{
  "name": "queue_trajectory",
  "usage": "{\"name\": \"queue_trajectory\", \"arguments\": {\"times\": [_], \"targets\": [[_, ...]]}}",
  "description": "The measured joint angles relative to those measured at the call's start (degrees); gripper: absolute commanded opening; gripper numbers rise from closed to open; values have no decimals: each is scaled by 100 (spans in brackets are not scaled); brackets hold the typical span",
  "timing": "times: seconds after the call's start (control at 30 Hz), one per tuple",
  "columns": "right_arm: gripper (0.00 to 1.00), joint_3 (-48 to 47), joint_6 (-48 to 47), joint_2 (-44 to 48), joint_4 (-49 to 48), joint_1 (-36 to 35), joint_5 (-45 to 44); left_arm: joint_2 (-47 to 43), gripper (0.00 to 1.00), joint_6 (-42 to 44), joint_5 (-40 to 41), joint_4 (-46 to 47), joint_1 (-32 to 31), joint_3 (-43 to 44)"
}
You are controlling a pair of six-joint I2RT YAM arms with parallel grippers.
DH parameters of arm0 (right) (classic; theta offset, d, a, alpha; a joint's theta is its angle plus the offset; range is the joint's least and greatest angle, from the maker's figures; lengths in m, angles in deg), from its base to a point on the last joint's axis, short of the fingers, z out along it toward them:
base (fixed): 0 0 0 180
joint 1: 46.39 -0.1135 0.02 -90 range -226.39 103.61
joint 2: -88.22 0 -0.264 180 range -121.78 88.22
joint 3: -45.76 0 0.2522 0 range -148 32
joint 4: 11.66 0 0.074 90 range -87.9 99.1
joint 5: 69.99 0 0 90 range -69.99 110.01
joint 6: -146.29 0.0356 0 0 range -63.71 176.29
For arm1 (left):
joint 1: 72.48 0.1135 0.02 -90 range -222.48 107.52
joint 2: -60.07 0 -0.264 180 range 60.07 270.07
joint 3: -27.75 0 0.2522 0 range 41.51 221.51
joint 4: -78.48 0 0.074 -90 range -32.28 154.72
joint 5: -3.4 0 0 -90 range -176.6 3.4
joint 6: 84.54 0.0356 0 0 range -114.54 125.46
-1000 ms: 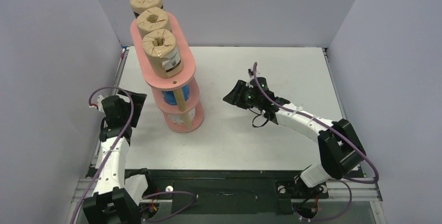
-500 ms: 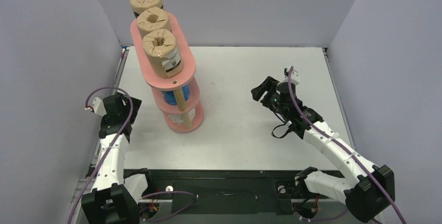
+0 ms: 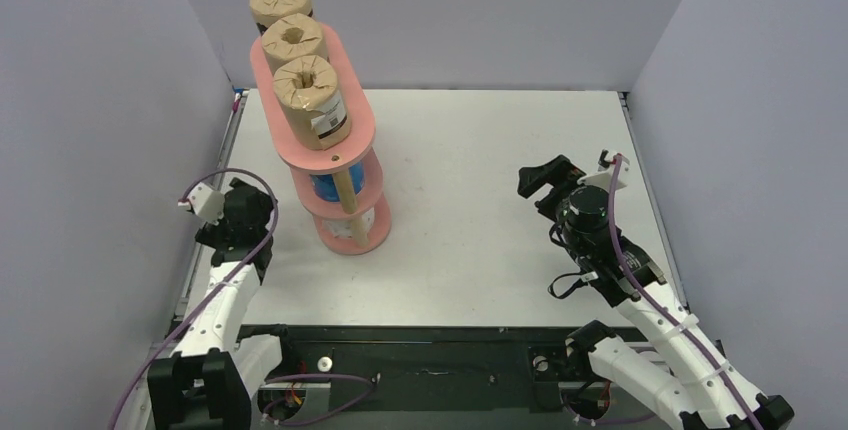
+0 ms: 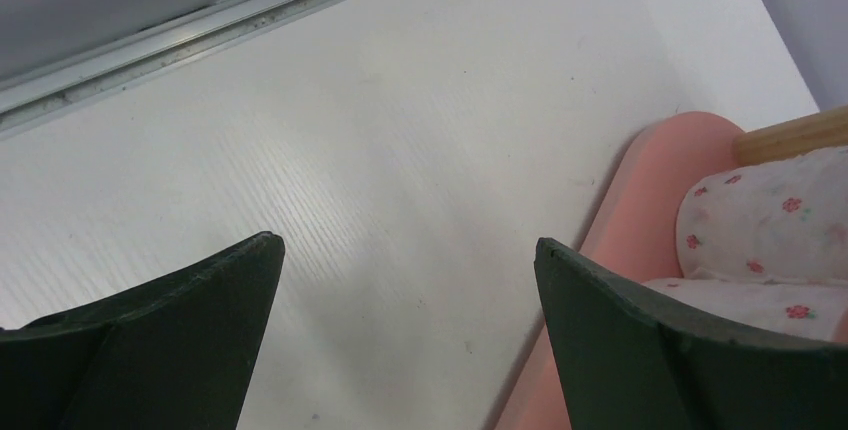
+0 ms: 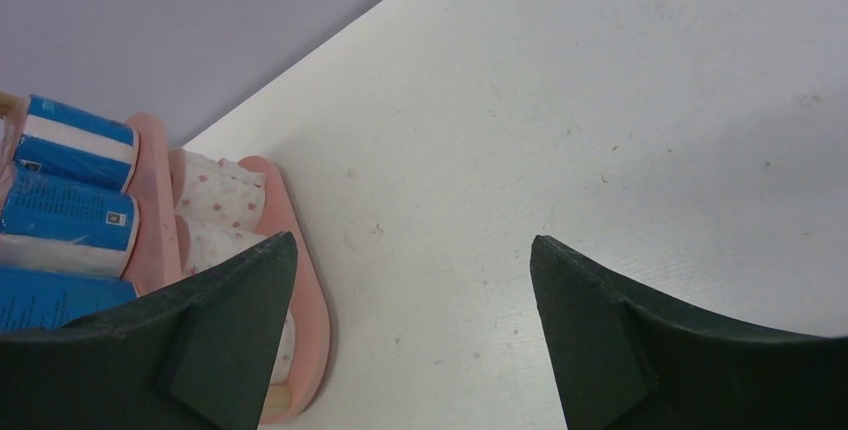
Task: Place and organize the paper towels onto the shelf
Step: Reset both arms
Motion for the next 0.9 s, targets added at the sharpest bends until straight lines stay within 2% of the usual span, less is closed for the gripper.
{"name": "queue_trajectory", "arguments": {"times": [0.1, 0.23, 0.47, 0.67, 0.9], "targets": [[83, 17, -26, 109, 66, 0, -179, 142, 96, 721, 238, 887, -205, -334], [84, 52, -153, 90, 164, 2, -302, 199, 96, 1814, 96, 2481, -286, -1235], [84, 352, -452, 179, 221, 2, -343, 769, 96, 3259, -782, 3904, -282, -1600], [85, 540, -579, 361, 96, 0, -431, 1237, 96, 3650, -1456, 5093, -282, -1801], [85, 761, -691, 457, -70, 0, -584, 1786, 96, 3659, -1893, 6279, -297, -1945]]}}
